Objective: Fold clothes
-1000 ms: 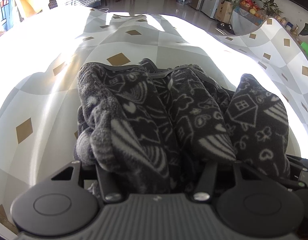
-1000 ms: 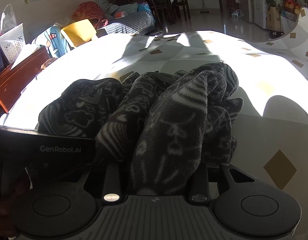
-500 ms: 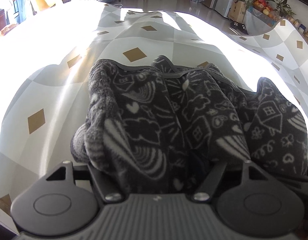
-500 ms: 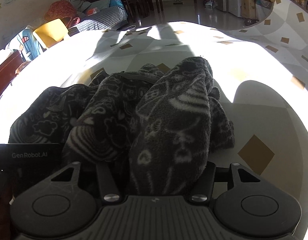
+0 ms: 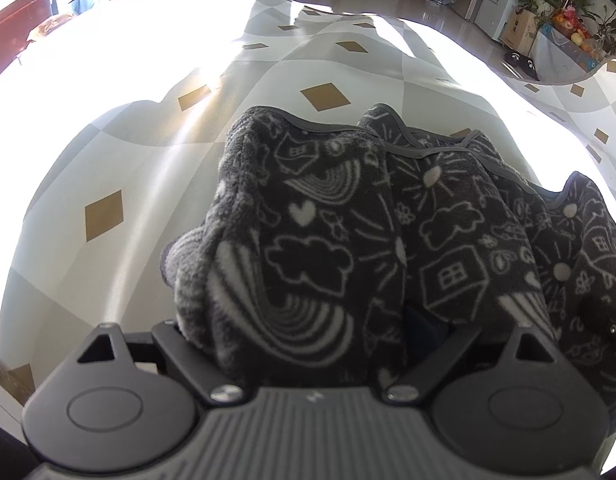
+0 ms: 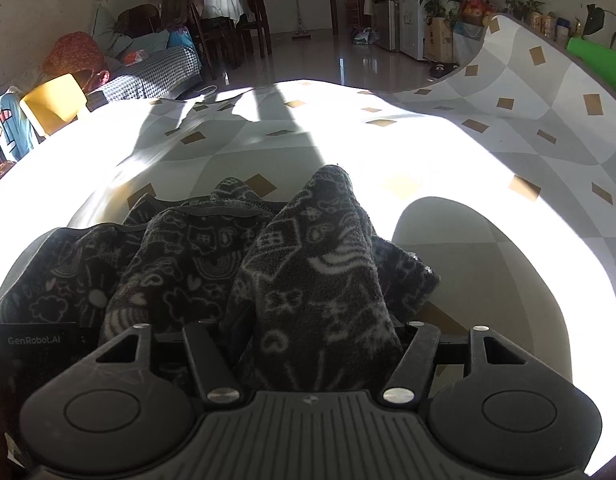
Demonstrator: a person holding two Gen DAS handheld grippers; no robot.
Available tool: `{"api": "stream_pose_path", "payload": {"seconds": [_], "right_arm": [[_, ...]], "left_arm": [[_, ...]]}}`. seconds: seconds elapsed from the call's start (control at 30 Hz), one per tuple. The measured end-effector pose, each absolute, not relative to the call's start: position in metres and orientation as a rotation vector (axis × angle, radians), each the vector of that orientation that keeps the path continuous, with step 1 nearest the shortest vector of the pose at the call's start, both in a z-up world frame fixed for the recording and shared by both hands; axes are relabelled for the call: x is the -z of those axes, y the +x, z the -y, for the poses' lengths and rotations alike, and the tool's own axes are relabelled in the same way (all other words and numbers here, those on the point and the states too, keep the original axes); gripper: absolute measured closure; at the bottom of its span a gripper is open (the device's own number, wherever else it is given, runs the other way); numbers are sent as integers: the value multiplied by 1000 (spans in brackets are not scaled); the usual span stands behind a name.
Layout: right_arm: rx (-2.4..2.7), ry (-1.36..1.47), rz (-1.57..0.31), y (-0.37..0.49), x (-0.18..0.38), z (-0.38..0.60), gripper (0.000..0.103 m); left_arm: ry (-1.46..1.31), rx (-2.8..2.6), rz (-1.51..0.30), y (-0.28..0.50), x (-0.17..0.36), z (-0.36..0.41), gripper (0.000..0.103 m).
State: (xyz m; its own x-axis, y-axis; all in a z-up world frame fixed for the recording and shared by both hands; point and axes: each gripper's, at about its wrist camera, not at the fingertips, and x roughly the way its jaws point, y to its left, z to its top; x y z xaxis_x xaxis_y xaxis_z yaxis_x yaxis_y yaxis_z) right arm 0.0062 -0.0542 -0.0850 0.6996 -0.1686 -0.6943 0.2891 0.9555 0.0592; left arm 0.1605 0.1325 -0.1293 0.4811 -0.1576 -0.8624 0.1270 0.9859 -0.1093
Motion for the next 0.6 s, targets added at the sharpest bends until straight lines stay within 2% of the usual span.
{"api": "stream_pose_path", "payload": {"seconds": [0.13, 0.43, 0.6], "right_arm": [[280, 106, -712, 3, 81, 54, 39], [318, 193, -787, 18, 95, 78, 36], [344, 276, -838, 29, 107, 95, 34]], "left_arm": [[-11, 145, -1059, 163, 130, -133, 9], [5, 85, -1051, 162, 128, -143, 8], [4, 69, -1052, 163, 129, -146, 1]]}}
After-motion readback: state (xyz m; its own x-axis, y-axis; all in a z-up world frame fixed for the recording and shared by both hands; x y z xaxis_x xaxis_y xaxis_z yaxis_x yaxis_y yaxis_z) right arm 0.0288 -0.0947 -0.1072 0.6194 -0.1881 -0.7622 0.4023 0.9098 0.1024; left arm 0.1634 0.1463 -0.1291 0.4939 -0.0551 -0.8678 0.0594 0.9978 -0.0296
